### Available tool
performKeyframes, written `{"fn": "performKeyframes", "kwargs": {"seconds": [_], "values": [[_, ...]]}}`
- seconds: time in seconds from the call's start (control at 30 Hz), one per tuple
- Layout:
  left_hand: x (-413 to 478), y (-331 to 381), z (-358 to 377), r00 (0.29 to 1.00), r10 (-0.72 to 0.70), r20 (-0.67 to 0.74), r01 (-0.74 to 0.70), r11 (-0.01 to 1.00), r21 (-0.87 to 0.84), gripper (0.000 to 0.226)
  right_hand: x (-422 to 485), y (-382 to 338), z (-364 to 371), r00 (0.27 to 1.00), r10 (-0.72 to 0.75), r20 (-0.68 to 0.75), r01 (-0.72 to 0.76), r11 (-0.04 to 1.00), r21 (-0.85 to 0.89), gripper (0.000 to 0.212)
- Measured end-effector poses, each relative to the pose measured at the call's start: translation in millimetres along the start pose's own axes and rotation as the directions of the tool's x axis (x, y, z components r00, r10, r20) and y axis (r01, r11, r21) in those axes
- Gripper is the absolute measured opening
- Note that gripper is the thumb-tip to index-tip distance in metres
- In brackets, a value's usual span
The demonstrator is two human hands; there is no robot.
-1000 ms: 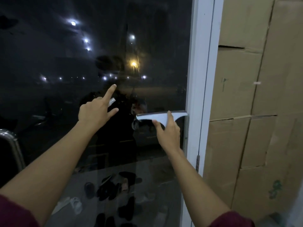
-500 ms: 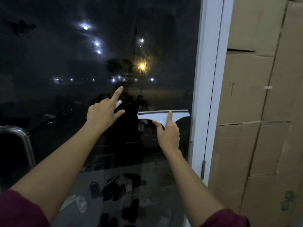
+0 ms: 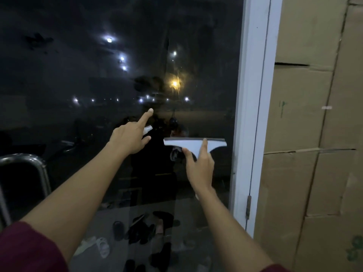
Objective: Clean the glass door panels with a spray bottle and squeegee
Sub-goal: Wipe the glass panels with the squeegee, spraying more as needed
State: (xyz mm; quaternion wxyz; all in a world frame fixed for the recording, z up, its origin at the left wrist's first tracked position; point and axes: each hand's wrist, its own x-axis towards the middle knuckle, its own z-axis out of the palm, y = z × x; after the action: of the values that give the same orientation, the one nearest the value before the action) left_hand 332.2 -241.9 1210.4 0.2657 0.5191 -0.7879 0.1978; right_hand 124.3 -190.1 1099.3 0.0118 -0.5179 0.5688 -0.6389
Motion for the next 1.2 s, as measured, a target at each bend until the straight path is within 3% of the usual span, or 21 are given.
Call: {"fn": "performKeyframes", "kwargs": {"seconds": [0.1,0.2,0.33,0.47,0.67,0.83,1.0,1.2], "values": [[-3.0,-14.7,-11.8,0.996,0.068,0.056,-0.062,0.992,-0.106,0.084,45.4,-47.5,3.0,0.996,-0.091,0.002,0.091,0.995,0.049,0.085],[-8.9,-32.1,-19.5,0.996,0.084,0.008,-0.082,0.988,-0.129,0.08,83.1,-94.8,9.2,0.984,-0.175,-0.018,0.175,0.984,0.034,0.084],[-11.4,-59.9,-26.6,0.992,-0.013,-0.122,-0.001,0.994,-0.11,0.081,117.6,-148.3,23.1,0.959,-0.277,-0.059,0.277,0.961,-0.015,0.085],[-8.2,-86.9,-35.1,0.973,-0.088,-0.212,0.072,0.994,-0.081,0.078,132.4,-174.0,41.4,0.957,-0.284,-0.062,0.283,0.959,-0.022,0.083],[-1.3,-102.1,-34.5,0.981,-0.057,-0.184,0.053,0.998,-0.029,0.08,118.7,-149.1,47.9,0.951,-0.304,-0.056,0.292,0.943,-0.159,0.084],[-2.4,-103.0,-33.9,0.979,-0.044,-0.197,0.038,0.999,-0.036,0.08,73.4,-110.5,57.5,0.965,-0.261,-0.026,0.253,0.952,-0.17,0.082],[-8.2,-95.3,-29.7,0.971,-0.064,-0.231,0.056,0.998,-0.04,0.079,18.5,-59.2,66.5,0.984,-0.178,0.013,0.177,0.962,-0.208,0.082],[-7.4,-94.9,-30.1,0.983,-0.056,-0.177,0.044,0.996,-0.075,0.082,-28.6,-22.3,72.7,0.997,-0.063,0.045,0.072,0.966,-0.25,0.081]]}}
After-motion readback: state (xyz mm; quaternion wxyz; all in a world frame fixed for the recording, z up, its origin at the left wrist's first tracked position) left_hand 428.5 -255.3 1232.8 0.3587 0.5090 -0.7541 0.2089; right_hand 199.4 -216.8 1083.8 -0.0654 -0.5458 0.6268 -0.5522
